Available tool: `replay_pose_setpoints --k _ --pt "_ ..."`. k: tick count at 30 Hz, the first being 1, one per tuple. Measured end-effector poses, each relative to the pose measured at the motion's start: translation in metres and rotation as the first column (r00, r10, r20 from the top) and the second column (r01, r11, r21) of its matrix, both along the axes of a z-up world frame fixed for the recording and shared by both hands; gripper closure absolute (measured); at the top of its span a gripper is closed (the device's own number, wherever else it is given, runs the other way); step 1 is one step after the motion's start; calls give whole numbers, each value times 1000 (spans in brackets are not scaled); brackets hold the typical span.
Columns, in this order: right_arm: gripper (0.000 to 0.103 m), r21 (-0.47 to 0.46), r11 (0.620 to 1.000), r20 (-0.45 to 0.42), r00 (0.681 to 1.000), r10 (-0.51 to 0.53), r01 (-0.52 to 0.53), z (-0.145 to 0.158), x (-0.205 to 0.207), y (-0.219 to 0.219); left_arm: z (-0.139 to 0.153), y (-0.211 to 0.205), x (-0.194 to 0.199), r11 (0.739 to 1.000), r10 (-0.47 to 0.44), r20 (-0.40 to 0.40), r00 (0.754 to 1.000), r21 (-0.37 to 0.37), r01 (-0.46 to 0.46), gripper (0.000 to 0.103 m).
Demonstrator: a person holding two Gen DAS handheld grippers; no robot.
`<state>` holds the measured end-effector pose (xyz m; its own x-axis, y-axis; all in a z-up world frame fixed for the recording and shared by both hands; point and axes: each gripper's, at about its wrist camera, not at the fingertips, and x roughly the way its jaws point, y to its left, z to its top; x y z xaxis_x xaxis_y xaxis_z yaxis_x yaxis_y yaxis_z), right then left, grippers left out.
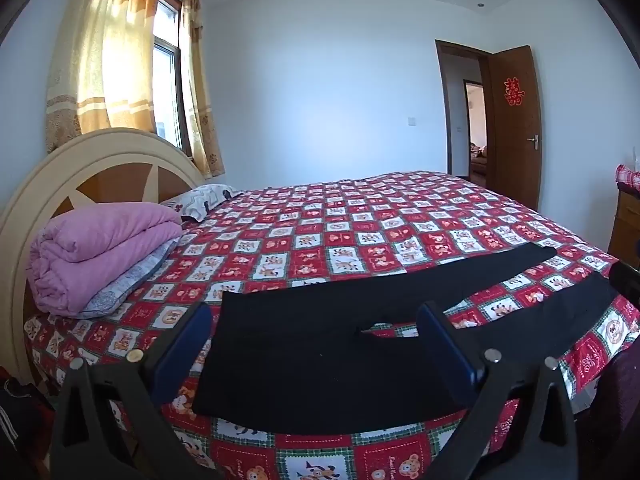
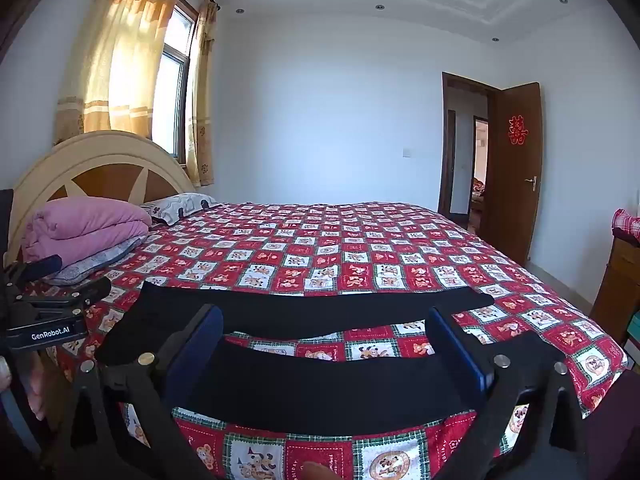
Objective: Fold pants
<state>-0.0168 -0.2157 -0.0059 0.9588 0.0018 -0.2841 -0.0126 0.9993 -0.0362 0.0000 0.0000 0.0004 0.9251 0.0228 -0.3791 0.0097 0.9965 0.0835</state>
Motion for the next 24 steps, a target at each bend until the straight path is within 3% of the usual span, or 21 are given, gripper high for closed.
replay_pose_setpoints --k 3,6,15,24 --pt "1 2 1000 0 1000 0 0 0 0 0 3 9 6 999 11 -11 1000 -35 -11 0" --pt "1 4 1000 -2 1000 2 -2 0 1 -1 6 14 -1 999 20 37 999 -26 -19 0" --pt "1 3 1000 -7 1000 5 -5 -12 4 -8 7 16 0 999 42 42 998 -10 -42 0" --pt "1 -1 1000 -9 1000 0 0 -4 1 -1 6 17 -1 999 45 43 998 -10 -45 0"
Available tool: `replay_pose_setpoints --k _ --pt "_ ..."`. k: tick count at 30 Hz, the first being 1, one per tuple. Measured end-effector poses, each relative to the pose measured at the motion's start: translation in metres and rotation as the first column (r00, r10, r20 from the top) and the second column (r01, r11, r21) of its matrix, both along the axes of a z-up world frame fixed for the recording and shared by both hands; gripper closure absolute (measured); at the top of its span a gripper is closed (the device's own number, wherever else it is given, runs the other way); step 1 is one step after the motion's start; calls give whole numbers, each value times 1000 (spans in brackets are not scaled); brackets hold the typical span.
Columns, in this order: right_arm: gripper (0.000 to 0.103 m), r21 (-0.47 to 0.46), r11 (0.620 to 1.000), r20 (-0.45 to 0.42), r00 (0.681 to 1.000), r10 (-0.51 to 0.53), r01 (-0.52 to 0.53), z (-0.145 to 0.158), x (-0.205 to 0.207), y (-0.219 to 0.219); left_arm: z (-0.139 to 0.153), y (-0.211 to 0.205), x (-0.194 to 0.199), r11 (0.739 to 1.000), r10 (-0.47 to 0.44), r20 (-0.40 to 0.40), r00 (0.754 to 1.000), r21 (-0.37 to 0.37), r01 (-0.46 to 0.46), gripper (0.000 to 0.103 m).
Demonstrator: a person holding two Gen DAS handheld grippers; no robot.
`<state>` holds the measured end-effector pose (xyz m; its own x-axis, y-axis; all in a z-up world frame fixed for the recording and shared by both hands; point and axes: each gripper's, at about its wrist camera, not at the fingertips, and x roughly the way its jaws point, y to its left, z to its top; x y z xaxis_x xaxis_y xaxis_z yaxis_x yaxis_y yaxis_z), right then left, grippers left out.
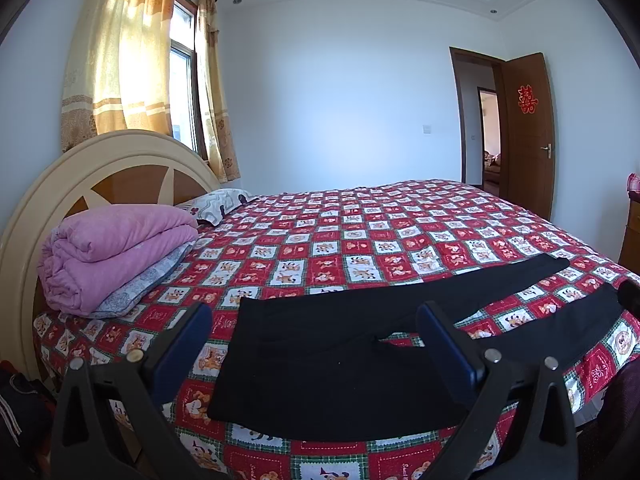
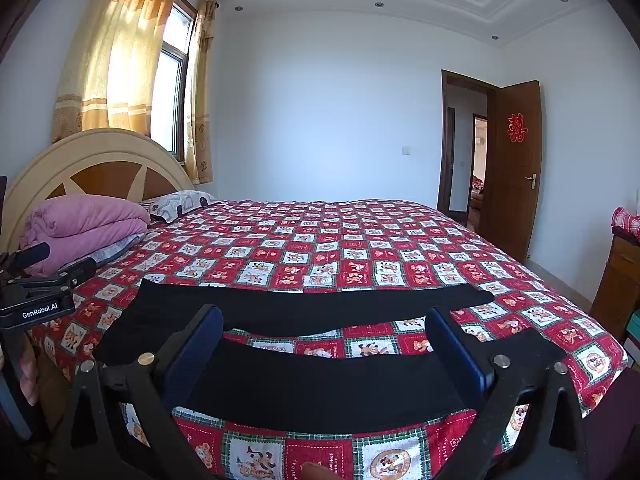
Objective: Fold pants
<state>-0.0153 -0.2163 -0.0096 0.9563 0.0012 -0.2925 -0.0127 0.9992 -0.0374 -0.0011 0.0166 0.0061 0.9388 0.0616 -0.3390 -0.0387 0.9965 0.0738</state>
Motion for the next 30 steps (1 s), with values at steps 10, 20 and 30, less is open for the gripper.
replay_pose_setpoints --k 10,20,30 --pt "1 2 1000 0 1000 0 0 -1 0 -1 0 -1 0 1000 1 -1 1000 1 -1 0" --pt "1 1 1000 2 1000 -1 1 -1 0 -2 0 0 0 1000 0 -1 1000 0 0 0" --pt "1 2 1000 1 1000 -3 3 -1 0 -2 -1 -1 0 1000 -1 -3 1000 2 1 0"
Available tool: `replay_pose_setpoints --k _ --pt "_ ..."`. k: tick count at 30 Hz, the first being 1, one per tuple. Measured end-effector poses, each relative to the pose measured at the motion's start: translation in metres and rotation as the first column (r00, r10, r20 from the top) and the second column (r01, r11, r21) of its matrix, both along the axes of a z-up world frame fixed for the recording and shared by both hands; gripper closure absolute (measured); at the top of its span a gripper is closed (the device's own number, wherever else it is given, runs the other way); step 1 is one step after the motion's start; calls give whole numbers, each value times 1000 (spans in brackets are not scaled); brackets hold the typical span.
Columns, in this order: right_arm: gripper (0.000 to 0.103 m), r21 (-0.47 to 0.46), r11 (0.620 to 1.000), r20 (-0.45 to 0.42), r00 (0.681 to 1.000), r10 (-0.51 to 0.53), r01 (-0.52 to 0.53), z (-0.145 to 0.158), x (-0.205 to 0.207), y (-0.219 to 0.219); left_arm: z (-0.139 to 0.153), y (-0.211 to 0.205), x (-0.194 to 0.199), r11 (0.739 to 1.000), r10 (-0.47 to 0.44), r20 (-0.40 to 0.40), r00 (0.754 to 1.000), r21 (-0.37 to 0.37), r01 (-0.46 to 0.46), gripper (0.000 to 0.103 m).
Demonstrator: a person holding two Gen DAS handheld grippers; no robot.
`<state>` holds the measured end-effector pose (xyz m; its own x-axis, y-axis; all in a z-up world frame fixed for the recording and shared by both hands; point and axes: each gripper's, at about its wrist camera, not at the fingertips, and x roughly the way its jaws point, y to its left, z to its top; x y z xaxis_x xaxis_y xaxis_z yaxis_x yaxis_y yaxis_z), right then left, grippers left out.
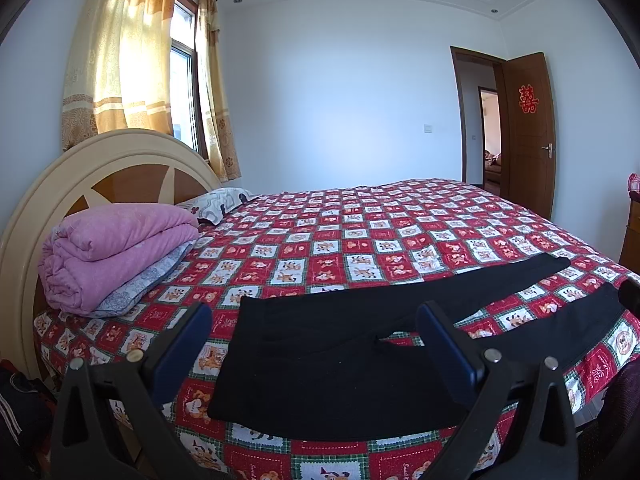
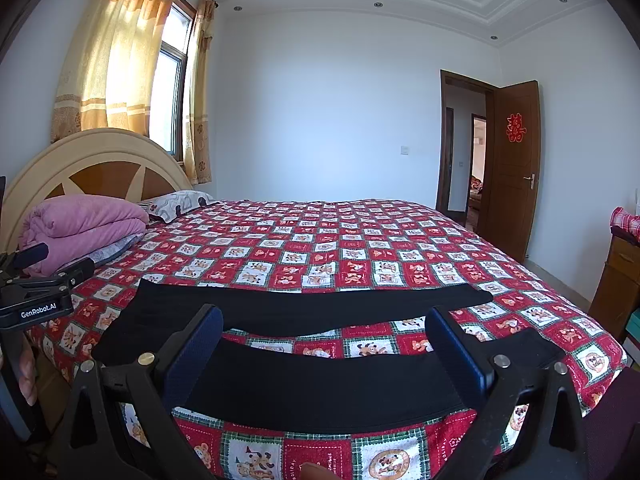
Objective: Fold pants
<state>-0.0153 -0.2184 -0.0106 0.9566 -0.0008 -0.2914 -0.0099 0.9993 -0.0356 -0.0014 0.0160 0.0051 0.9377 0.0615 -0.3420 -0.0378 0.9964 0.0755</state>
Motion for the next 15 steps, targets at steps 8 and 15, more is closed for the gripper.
replay_pose_setpoints --k 8,15 --pt "1 -1 1000 -2 1000 1 -1 -1 0 -1 -1 0 0 1000 -1 -1 1000 -2 1 0" --pt "1 -2 1000 -4 1000 -1 1 -1 1 0 -1 0 0 1000 0 -1 1000 -1 0 0"
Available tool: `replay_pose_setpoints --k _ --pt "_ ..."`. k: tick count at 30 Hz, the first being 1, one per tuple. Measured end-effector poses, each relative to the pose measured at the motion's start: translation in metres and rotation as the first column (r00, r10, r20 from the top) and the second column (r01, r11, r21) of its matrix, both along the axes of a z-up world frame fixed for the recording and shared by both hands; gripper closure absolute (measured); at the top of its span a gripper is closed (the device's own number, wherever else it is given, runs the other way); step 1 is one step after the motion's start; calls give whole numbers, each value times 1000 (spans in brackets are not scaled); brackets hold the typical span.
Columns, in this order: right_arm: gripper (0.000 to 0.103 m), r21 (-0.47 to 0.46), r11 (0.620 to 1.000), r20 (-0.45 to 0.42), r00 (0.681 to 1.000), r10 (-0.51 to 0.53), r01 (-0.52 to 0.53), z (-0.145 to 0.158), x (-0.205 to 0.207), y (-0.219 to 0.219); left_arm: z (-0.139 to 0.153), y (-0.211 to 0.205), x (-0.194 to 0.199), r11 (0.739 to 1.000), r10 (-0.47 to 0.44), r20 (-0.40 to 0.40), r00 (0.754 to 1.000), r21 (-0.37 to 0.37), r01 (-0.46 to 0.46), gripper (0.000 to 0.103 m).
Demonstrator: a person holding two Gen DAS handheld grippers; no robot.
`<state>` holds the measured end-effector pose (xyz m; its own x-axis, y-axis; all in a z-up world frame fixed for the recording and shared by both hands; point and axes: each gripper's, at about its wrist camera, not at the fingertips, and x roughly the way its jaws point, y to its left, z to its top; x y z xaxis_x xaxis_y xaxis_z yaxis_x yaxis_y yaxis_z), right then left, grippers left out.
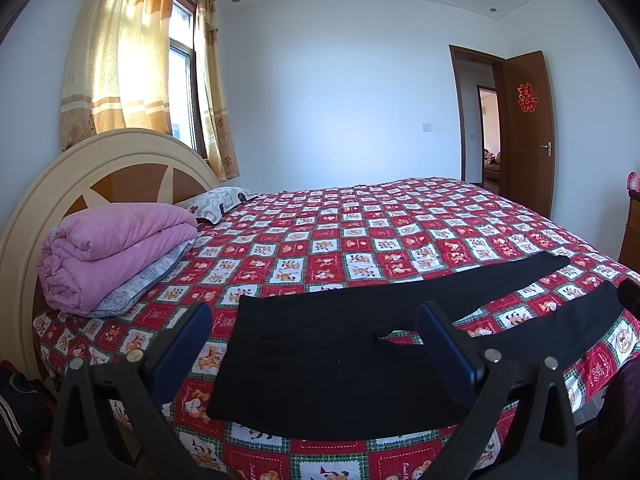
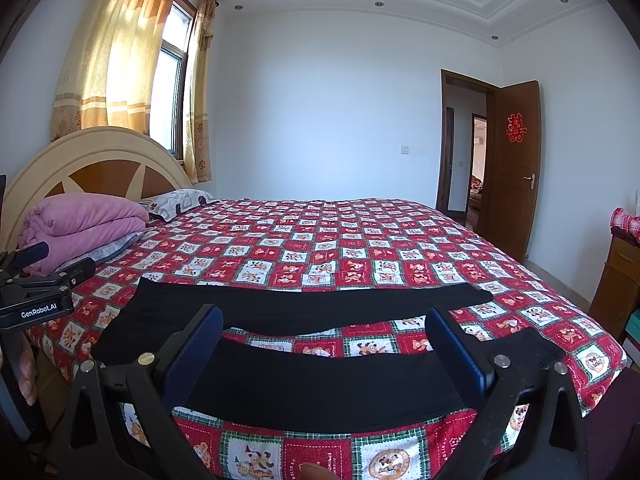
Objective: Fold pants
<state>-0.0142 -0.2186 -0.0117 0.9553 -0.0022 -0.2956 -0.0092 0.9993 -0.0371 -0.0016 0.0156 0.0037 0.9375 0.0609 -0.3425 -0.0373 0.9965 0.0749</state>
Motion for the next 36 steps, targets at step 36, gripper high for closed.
replay_pose_setpoints --k 36 --pt "1 -23 1000 -81 997 -15 13 -30 26 -9 -68 84 72 989 145 -115 983 14 -144 0"
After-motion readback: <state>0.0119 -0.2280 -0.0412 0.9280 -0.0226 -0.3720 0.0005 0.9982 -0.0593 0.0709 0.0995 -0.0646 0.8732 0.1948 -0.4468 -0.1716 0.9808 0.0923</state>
